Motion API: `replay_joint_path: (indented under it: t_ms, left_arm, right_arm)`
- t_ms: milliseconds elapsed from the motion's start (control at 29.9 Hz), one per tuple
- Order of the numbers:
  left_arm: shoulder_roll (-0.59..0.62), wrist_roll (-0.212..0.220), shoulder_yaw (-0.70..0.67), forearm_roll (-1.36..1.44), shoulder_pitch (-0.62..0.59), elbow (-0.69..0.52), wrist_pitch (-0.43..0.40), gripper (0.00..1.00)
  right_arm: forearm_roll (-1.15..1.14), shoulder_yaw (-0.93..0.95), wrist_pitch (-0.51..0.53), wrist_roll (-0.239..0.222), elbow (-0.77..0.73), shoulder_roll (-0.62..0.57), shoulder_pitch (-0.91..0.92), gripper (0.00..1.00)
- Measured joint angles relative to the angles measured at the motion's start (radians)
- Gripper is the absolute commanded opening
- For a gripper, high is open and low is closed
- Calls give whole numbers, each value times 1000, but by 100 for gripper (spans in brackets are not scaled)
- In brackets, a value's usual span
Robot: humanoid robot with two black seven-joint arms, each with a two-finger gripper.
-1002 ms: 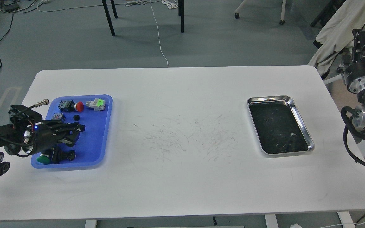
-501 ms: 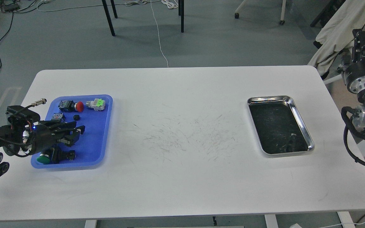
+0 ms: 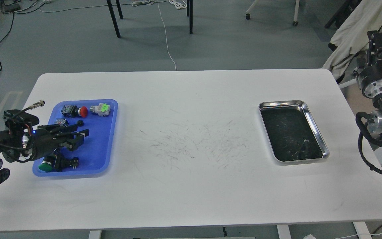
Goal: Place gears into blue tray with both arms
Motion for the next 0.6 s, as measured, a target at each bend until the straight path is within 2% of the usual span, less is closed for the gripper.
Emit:
replay_joint_path:
  t_ms: [200, 601]
  left_arm:
    - [16, 0, -11, -217, -30, -1, -4, 71]
    - [25, 0, -14, -743, -162, 2, -48, 88]
  right_arm:
    - [0, 0, 0, 0, 8, 2, 3, 95]
    - [0, 1, -13, 0, 45, 12, 10, 98]
